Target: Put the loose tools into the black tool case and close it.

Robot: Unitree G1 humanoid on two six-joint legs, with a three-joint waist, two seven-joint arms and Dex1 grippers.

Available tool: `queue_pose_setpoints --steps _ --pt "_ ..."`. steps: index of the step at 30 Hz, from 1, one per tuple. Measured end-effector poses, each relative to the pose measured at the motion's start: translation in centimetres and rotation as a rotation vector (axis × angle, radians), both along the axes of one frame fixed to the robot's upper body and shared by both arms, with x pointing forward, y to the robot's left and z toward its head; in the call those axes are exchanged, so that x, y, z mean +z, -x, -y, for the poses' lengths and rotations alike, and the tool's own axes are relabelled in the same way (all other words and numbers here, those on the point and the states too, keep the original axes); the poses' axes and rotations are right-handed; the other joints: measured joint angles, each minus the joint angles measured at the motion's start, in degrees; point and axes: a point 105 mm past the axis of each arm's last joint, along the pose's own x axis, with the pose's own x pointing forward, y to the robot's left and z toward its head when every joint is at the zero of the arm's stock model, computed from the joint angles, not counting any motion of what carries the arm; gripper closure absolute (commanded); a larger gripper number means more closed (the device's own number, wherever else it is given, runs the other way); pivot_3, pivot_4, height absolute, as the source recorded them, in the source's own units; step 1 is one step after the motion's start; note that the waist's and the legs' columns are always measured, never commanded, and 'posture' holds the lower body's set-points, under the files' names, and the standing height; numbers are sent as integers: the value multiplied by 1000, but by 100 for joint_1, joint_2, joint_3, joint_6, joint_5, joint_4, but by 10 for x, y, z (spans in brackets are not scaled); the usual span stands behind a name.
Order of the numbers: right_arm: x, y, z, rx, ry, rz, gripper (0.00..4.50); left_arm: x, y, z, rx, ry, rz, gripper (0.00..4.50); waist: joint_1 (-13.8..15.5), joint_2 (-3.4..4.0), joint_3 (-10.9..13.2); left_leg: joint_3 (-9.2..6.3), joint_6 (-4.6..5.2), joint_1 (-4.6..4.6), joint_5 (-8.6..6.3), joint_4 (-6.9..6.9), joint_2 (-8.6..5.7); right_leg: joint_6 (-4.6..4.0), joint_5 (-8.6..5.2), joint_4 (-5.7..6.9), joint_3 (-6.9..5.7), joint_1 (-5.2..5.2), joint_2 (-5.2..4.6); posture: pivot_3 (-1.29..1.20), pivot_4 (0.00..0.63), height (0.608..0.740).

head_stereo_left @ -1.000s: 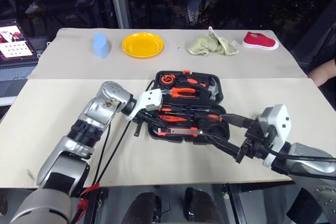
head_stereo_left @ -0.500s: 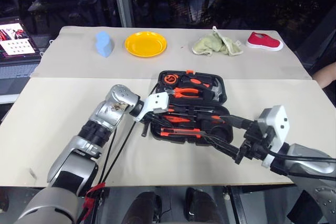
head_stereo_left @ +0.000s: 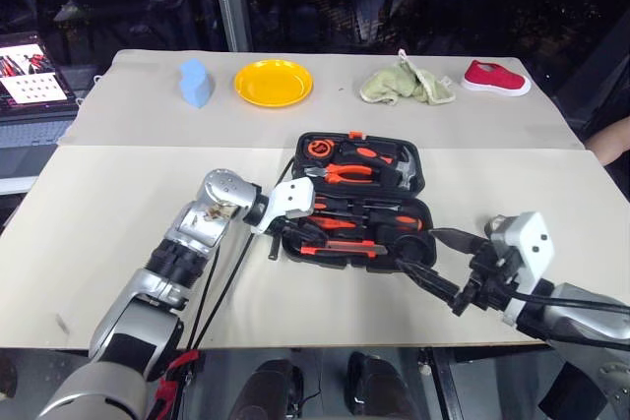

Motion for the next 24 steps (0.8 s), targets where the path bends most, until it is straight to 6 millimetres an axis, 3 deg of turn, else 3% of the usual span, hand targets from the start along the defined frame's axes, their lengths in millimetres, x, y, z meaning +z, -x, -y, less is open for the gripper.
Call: queue_pose_setpoints --steps 2,7,10,12,18,24 --pt "-4 5 22 -89 10 -23 0 17 1 -7 34 59 -23 1889 -9 1 0 1 0 0 0 -1 -2 0 0 -2 2 -1 20 0 150 740" --pt "-11 40 82 -262 60 -116 0 60 11 -29 81 201 -74 69 -20 5 -1 2 7 13 -6 -4 -2 11 -9 -7 10 14 21 0 150 740" --pt "-7 63 117 -282 126 -196 0 74 35 -36 32 285 -152 69 -57 12 3 4 14 21 -13 -4 0 19 -16 -9 17 21 19 0 150 740" --pt "1 66 140 -317 166 -205 0 80 42 -43 38 291 -162 69 -92 5 6 3 19 31 -16 -4 6 44 -36 -10 18 32 29 0 150 740" --pt "27 25 165 -237 261 -166 0 85 65 -34 -35 281 -161 69 -189 9 29 7 -24 130 -38 -9 18 25 -59 -6 48 122 -2 0 150 740" --pt "16 -26 150 -86 313 -191 0 89 70 -28 -59 262 -125 69 -191 12 34 10 3 118 -6 -21 19 39 -43 -2 63 104 47 0 150 740"
